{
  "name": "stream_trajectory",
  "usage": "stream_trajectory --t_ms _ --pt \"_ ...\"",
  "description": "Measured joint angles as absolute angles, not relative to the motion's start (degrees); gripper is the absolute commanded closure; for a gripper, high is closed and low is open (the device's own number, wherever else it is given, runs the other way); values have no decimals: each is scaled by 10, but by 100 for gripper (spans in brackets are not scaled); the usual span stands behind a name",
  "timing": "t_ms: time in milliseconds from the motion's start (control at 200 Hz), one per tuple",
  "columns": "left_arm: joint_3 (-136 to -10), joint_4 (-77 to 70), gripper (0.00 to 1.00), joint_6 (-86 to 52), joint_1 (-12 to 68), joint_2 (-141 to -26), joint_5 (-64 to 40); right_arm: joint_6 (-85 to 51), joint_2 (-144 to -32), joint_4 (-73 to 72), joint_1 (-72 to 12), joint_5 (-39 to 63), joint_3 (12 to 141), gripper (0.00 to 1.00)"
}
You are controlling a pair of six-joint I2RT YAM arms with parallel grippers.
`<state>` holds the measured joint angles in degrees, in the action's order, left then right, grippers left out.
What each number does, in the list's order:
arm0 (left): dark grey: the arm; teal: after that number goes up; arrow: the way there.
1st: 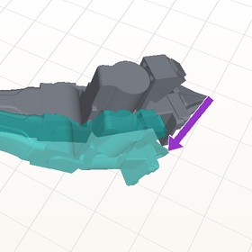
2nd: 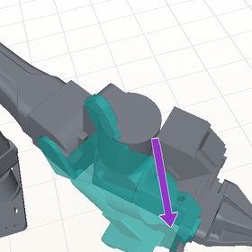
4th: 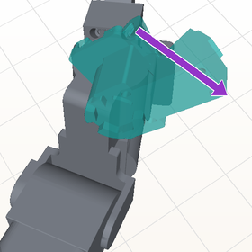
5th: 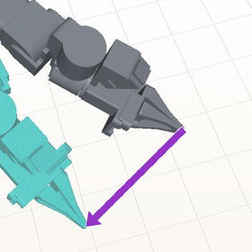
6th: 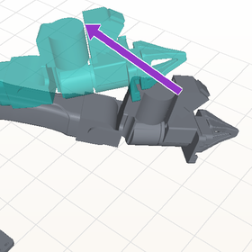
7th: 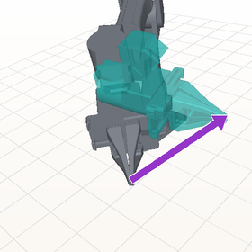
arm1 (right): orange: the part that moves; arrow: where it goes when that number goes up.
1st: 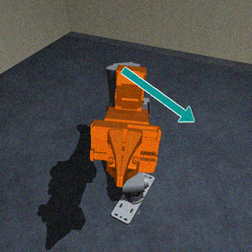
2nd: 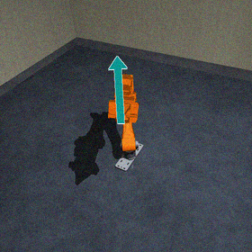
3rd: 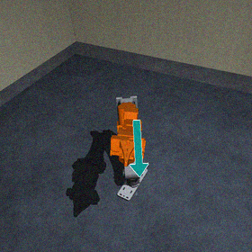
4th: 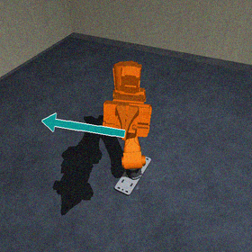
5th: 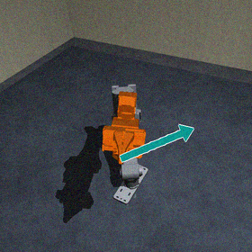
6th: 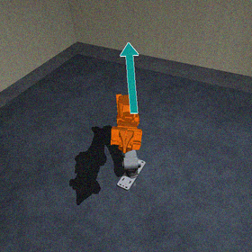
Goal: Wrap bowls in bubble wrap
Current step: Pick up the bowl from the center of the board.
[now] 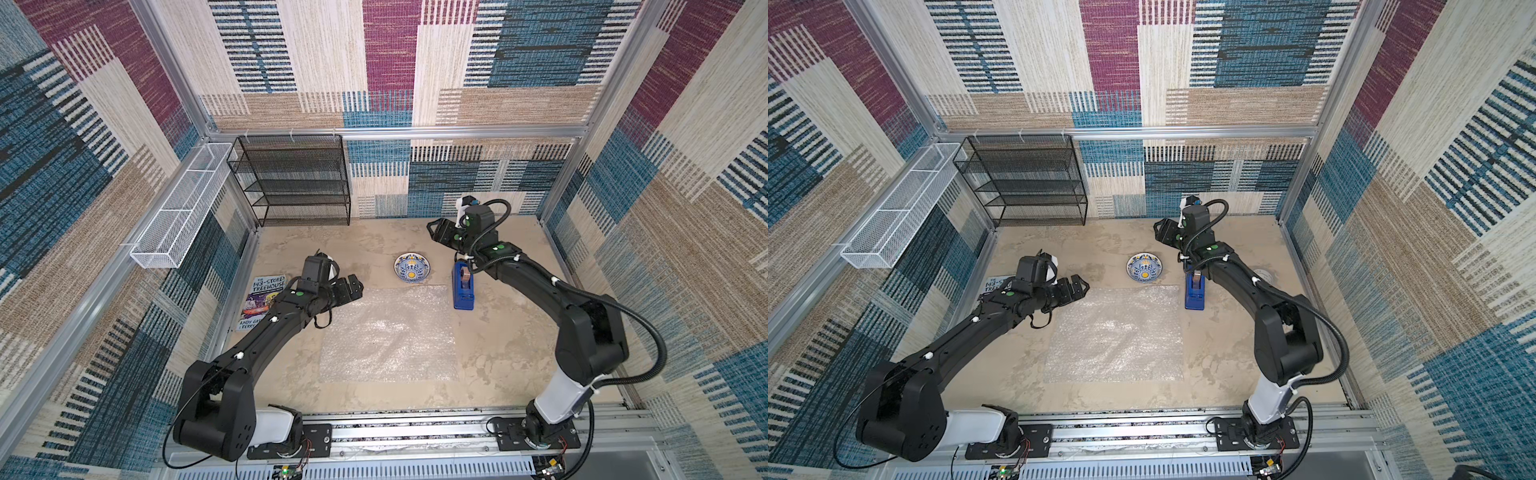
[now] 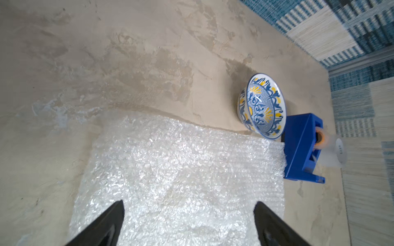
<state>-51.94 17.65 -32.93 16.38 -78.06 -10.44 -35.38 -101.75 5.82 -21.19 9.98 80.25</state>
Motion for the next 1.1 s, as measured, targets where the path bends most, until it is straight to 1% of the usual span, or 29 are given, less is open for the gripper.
stream_trajectory --t_ms 85,200,356,856,1001,1102 --pt "-519 179 2 -326 171 -786 -109 -364 -1063 75 -220 106 814 50" --pt "-519 180 2 -323 176 -787 -118 -375 -1109 91 -228 109 818 55" --pt "-519 180 2 -315 176 -786 -124 -382 -1141 108 -234 105 823 57" --pt "-511 176 3 -313 177 -788 -137 -380 -1128 124 -235 70 789 55" --pt "-511 174 3 -313 177 -787 -137 -380 -1139 121 -235 70 788 58" --pt "-508 173 3 -313 177 -787 -137 -376 -1154 119 -235 76 794 62"
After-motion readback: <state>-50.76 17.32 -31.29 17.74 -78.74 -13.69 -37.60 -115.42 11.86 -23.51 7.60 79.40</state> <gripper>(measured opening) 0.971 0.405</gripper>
